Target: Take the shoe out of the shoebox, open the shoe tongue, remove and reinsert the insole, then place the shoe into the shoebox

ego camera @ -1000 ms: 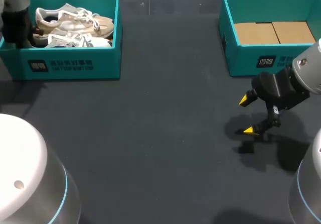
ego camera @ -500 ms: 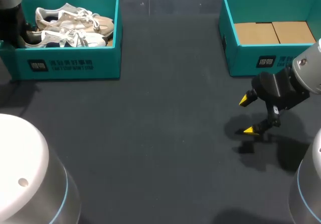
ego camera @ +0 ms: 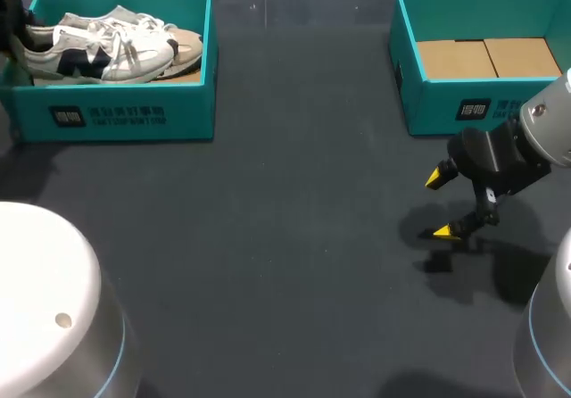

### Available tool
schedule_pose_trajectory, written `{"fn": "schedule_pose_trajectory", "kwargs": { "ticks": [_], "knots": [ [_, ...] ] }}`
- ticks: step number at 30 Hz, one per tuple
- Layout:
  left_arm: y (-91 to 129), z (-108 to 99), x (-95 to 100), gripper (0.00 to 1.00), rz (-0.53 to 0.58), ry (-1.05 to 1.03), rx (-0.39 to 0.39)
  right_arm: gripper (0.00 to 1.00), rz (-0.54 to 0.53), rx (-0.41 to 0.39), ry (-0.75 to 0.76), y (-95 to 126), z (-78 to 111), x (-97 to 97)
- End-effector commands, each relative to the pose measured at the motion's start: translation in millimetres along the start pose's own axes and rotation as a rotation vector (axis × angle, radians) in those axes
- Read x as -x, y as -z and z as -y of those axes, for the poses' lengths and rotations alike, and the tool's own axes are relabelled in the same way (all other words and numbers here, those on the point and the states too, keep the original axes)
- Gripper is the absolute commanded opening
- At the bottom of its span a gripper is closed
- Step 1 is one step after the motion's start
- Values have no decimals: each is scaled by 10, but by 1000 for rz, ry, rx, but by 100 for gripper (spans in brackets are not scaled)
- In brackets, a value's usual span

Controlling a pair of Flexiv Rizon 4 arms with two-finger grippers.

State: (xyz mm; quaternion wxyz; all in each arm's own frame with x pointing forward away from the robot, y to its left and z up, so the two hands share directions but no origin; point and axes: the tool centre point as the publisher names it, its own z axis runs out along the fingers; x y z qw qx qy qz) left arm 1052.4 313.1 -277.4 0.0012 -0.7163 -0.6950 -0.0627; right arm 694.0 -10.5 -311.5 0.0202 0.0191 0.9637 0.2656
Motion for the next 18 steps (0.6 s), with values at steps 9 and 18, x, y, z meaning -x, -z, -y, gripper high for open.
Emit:
{"fn": "schedule_pose_trajectory", "kwargs": {
  "ticks": [9, 18],
  "knots": [
    [780, -91, -45, 0, -4, 11, 35, 100, 2, -2, 0, -2, -1, -11],
    [1294, 113, 12, 0, 16, 16, 21, 100, 2, -2, 0, -2, -1, -11]
  ]
}}
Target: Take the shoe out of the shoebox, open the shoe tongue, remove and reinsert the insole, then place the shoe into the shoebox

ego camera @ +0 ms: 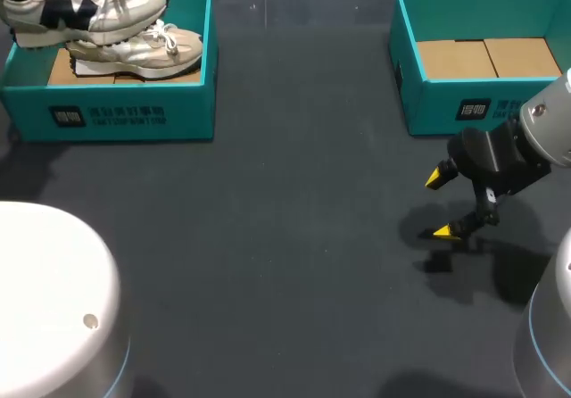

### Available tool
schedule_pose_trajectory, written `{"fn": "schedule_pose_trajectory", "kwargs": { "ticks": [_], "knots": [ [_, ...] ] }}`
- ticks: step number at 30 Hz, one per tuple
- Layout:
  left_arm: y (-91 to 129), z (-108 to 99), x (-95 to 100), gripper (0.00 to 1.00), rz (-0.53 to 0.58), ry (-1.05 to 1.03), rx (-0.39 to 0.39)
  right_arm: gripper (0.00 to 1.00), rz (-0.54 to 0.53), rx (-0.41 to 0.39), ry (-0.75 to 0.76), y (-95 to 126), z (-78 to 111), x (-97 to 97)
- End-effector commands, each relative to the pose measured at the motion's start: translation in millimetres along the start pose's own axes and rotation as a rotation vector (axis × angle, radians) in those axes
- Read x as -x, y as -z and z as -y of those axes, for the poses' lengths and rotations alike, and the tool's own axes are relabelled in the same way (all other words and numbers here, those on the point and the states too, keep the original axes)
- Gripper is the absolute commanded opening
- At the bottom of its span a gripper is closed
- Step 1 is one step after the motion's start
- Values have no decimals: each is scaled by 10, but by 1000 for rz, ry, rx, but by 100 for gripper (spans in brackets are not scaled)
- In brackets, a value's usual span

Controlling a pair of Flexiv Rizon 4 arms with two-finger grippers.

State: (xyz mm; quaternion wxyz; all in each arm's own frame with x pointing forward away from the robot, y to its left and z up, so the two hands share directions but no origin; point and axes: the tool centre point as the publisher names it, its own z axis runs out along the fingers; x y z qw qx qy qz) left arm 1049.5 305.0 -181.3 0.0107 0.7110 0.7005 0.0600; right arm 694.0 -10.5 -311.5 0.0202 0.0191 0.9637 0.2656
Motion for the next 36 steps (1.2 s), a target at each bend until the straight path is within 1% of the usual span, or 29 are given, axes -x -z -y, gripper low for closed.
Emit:
{"fn": "schedule_pose_trajectory", "kwargs": {
  "ticks": [1, 3, 5, 8, 9, 12, 18, 25, 30, 36],
  "knots": [
    [391, 221, 37, 0, 1, 3, 11, 100, 2, -2, 0, -2, -1, -11],
    [500, 337, 81, 0, 8, 7, 3, 100, 2, -2, 0, -2, -1, -11],
    [574, 472, 165, 0, -1, 11, -5, 100, 2, -2, 0, -2, -1, -11],
    [634, 708, 343, 0, -35, 13, 2, 100, 2, -2, 0, -2, -1, -11],
    [658, 808, 411, 0, -40, 7, -9, 100, 2, -2, 0, -2, -1, -11],
    [680, 1050, 619, 0, -62, 6, -2, 100, 2, -2, 0, -2, -1, -11],
    [666, 1572, 1032, 0, -77, -20, -12, 100, 2, -2, 0, -2, -1, -11],
    [570, 2133, 1498, 0, -91, -13, -19, 100, 2, -2, 0, -2, -1, -11],
    [492, 2566, 1863, 0, -116, -55, -68, 100, 2, -2, 0, -2, -1, -11],
    [492, 2566, 1863, 0, -116, -55, -68, 100, 2, -2, 0, -2, -1, -11]
  ]
}}
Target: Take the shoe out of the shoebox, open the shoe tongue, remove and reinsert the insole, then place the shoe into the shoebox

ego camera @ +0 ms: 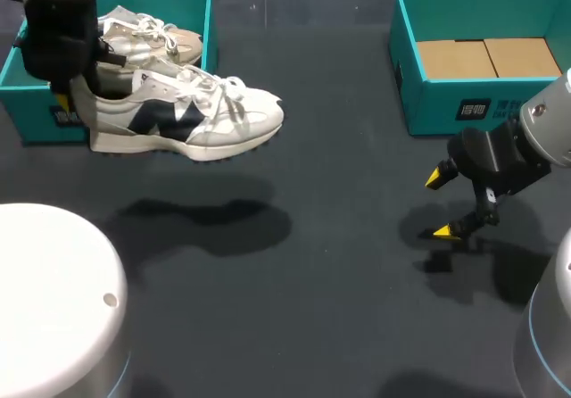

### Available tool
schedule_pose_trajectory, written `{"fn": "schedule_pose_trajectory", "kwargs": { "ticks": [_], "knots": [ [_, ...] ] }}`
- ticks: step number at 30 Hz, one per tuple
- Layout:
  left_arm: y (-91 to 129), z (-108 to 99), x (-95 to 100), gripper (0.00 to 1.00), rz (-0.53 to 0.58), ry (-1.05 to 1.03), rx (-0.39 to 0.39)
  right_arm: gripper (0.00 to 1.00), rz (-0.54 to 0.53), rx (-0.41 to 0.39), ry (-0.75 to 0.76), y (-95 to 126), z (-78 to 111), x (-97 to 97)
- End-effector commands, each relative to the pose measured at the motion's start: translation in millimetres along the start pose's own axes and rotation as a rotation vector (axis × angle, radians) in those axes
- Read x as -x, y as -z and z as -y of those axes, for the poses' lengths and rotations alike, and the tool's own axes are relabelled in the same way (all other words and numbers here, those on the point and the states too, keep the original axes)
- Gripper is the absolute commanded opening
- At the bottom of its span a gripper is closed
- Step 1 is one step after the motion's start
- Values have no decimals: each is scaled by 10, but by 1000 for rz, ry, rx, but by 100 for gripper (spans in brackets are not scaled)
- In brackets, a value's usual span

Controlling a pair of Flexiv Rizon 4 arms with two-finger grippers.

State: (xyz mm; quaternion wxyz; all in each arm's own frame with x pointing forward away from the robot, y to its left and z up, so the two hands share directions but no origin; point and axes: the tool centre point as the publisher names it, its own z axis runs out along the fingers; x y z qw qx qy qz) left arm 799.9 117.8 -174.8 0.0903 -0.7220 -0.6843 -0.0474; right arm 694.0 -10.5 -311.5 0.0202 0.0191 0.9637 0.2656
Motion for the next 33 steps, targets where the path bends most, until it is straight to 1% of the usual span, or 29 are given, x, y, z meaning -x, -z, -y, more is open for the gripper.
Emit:
{"fn": "schedule_pose_trajectory", "kwargs": {
  "ticks": [1, 7, 9, 12, 14, 16, 17, 18, 19, 20, 22, 23, 24, 25, 33],
  "knots": [
    [24, 130, -26, 0, 4, 0, 92, 100, 2, -2, 0, -3, -1, -11],
    [24, 130, -26, 0, 4, 0, 92, 100, 2, -2, 0, -3, -1, -11],
    [-94, 234, 49, 0, -4, -2, 85, 100, 2, -2, 0, -3, -1, -11],
    [-198, 399, 299, 0, -2, -7, 90, 100, 2, -2, 0, -3, -1, -11],
    [-267, 487, 482, 0, -2, -26, 78, 100, 2, -2, 0, -3, -1, -11],
    [-334, 553, 659, 0, -14, -27, 86, 100, 2, -2, 0, -3, -1, -11],
    [-380, 594, 777, 0, -4, -42, 71, 100, 2, -2, 0, -3, -1, -11],
    [-413, 640, 861, 0, -19, -45, 79, 100, 2, -2, 0, -3, -1, -11],
    [-449, 690, 946, 0, -24, -60, 69, 100, 2, -2, 0, -3, -1, -11],
    [-479, 713, 1024, 0, -18, -63, 56, 100, 2, -2, 0, -3, -1, -11],
    [-534, 752, 1171, 0, -26, -63, 62, 100, 2, -2, 0, -3, -1, -11],
    [-558, 779, 1248, 0, -17, -66, 47, 100, 2, -2, 0, -3, -1, -11],
    [-587, 813, 1351, 0, -14, -68, 52, 100, 2, -2, 0, -3, -1, -11],
    [-599, 825, 1392, 0, -10, -70, 53, 100, 2, -2, 0, -3, -1, -11],
    [-599, 825, 1392, 0, -10, -70, 53, 100, 2, -2, 0, -3, -1, -11]
  ]
}}
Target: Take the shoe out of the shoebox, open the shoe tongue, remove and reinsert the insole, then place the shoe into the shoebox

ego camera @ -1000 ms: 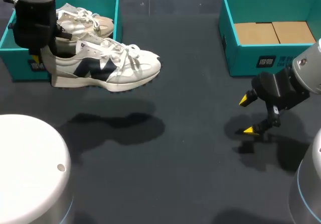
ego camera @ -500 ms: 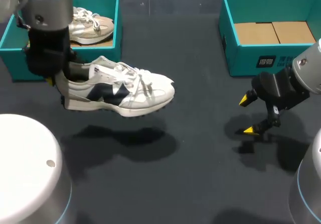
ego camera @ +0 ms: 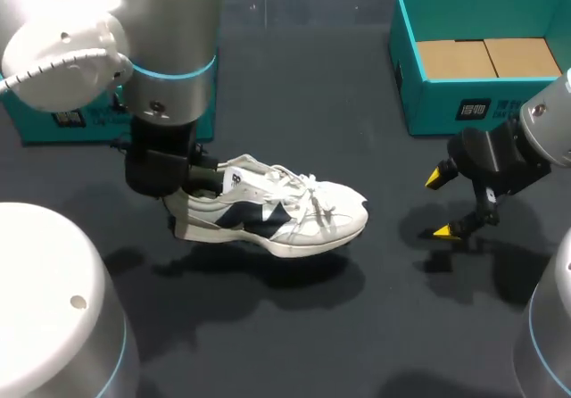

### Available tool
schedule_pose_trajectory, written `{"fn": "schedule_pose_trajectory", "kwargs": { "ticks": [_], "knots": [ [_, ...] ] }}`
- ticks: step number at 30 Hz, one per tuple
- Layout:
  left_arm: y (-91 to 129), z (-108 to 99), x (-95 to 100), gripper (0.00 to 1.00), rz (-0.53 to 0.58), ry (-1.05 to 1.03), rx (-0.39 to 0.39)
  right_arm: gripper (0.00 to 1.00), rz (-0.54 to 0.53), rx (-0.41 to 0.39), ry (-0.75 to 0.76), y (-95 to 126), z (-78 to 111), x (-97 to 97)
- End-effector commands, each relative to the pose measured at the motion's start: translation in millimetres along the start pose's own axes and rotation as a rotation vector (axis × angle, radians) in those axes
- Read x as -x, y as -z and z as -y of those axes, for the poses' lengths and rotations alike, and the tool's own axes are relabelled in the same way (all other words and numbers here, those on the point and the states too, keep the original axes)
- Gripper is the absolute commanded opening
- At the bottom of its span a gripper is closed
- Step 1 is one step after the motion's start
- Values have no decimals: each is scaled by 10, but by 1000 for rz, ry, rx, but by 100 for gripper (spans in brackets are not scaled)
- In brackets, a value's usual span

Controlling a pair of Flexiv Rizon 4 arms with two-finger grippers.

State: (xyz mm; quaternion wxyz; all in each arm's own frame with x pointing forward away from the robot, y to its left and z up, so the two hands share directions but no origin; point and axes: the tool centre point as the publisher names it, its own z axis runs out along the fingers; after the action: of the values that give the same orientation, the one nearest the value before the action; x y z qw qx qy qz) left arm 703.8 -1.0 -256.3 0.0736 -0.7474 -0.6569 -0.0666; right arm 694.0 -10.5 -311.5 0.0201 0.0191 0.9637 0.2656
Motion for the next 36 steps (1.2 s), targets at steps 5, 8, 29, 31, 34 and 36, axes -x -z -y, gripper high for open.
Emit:
{"fn": "schedule_pose_trajectory", "kwargs": {
  "ticks": [5, 8, 29, 31, 34, 36],
  "knots": [
    [-38, -61, 53, 0, -7, 17, 19, 100, 2, -2, 0, -2, -1, -11],
    [-151, -102, 213, 0, -5, 27, 32, 100, 2, -2, 0, -2, -1, -11],
    [-469, -90, 697, 0, 28, 15, 66, 100, 2, -2, 0, -2, -1, -11],
    [-582, -128, 807, 0, 20, 5, 67, 100, 2, -2, 0, -2, -1, -11],
    [-730, -175, 940, 0, 8, 2, 59, 100, 2, -2, 0, -2, -1, -11],
    [-810, -196, 990, 0, -2, 5, 51, 100, 2, -2, 0, -2, -1, -11]
  ]
}}
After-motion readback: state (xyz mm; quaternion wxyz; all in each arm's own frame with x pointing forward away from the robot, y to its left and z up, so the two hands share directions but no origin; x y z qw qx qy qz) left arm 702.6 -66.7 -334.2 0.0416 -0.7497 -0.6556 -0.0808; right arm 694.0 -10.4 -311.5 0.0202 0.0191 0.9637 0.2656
